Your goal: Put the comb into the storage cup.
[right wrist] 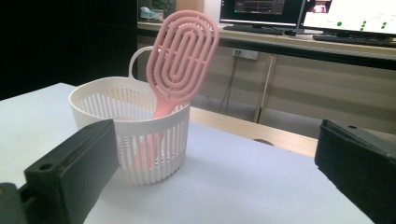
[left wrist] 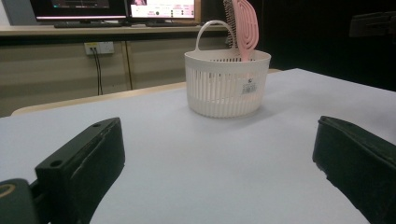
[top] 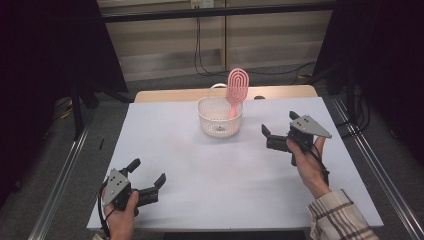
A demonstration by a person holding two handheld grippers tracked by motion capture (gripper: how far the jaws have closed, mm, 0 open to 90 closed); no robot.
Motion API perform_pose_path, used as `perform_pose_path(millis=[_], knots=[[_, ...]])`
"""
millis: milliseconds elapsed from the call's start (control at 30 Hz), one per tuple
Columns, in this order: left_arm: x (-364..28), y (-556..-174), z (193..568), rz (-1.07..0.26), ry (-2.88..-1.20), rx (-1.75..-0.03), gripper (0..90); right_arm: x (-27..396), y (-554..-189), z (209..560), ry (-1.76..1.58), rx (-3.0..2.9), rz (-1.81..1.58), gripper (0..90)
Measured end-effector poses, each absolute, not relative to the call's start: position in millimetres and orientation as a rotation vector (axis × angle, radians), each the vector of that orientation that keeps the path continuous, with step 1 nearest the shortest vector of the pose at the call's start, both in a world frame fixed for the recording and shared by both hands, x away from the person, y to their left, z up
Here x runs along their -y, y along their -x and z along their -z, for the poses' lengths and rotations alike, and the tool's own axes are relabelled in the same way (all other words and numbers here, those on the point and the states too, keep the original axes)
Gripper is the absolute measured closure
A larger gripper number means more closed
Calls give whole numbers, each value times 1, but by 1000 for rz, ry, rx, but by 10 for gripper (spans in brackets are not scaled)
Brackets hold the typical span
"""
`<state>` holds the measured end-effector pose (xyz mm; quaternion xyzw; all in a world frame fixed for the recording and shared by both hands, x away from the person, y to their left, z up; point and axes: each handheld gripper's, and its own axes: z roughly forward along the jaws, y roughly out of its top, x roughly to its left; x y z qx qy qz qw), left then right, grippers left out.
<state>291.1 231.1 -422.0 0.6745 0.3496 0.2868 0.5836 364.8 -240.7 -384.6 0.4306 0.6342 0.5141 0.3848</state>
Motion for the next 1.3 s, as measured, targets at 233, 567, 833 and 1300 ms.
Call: perform_pose_path(millis=[233, 567, 833, 1300], knots=[[-231, -291, 422, -664, -1574, -813, 25, 244, -351, 390, -1071, -1624, -1286, 0], [-232, -291, 422, -669, -1557, -833, 24, 251, -327, 391, -1081, -1593, -1290, 0], [-232, -290, 422, -671, -1563, -828, 24, 262, -309, 394, -1100, -1570, -1310, 0], [-233, -290, 422, -669, -1553, -839, 24, 283, -282, 401, -1137, -1527, -1282, 0]])
